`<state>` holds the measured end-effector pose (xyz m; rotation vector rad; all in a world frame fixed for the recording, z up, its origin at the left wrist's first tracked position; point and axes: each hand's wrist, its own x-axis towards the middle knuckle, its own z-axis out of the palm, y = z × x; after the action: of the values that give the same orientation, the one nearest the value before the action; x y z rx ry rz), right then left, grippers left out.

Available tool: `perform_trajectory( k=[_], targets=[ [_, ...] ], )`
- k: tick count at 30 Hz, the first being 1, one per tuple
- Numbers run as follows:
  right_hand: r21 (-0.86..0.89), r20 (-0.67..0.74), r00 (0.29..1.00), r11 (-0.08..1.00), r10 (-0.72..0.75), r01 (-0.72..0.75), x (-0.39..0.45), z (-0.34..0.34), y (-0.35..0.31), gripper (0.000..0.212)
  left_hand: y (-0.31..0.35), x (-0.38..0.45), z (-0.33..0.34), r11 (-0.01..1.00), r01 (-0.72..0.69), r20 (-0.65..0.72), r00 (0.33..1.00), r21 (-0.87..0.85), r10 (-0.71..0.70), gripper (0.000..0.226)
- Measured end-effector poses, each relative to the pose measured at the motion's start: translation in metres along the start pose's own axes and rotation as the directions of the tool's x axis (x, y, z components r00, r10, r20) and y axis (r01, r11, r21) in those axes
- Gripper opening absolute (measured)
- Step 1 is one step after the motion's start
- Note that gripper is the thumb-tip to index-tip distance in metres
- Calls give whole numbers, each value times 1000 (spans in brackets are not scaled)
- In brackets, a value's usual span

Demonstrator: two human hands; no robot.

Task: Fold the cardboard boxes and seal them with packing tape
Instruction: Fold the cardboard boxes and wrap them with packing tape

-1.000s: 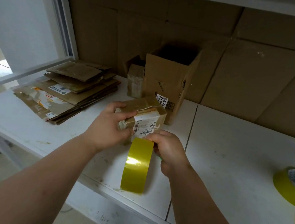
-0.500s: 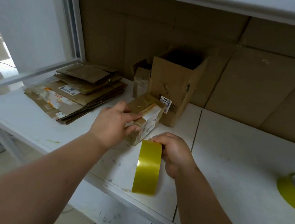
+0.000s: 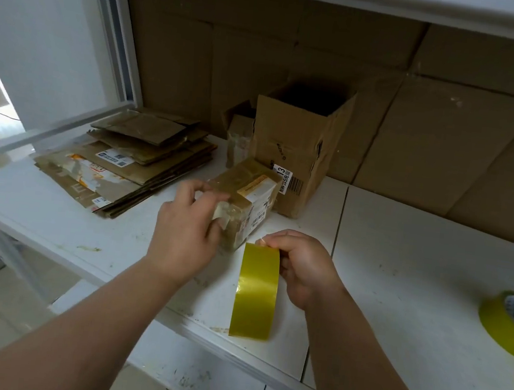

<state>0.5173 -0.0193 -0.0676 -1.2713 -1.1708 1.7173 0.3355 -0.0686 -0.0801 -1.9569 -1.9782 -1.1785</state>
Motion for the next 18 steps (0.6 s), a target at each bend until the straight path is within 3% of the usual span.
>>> perform_trajectory(
  k=[1, 3, 6, 8, 10, 13, 17, 18],
  targets=[
    [4, 2, 1000, 1000, -4, 4, 0, 0, 0, 14, 7, -3, 0, 992, 64, -11, 998, -111, -66, 26],
    [9, 13, 1000, 1000, -19, 19, -1, 0, 0, 11, 21, -6, 0, 906, 274, 138, 961, -324, -241, 10],
    [-23, 43, 996, 997, -75, 76, -4, 0, 1, 12, 34, -5, 1, 628, 609, 514, 779, -485, -359, 11],
    [-84, 44, 991, 988, -130, 133, -7, 0, 2, 16, 39, -6, 1, 500, 702, 627, 699, -508, -344, 12],
    [-228, 25, 977, 950, -212, 212, -9, -1, 0, 15, 40, -6, 0, 490, 705, 626, 698, -513, -347, 10],
    [-521, 11, 913, 777, -409, 354, -12, 2, -1, 13, 41, -2, -2, 536, 687, 619, 708, -491, -340, 5],
    [-645, 38, 662, 487, -749, 589, -22, 10, 4, 17, 46, 4, -5, 626, 627, 599, 743, -464, -300, 12],
    [-649, 42, 635, 462, -772, 604, -22, 9, 5, 17, 47, 4, -6, 655, 606, 587, 755, -452, -293, 14]
  ],
)
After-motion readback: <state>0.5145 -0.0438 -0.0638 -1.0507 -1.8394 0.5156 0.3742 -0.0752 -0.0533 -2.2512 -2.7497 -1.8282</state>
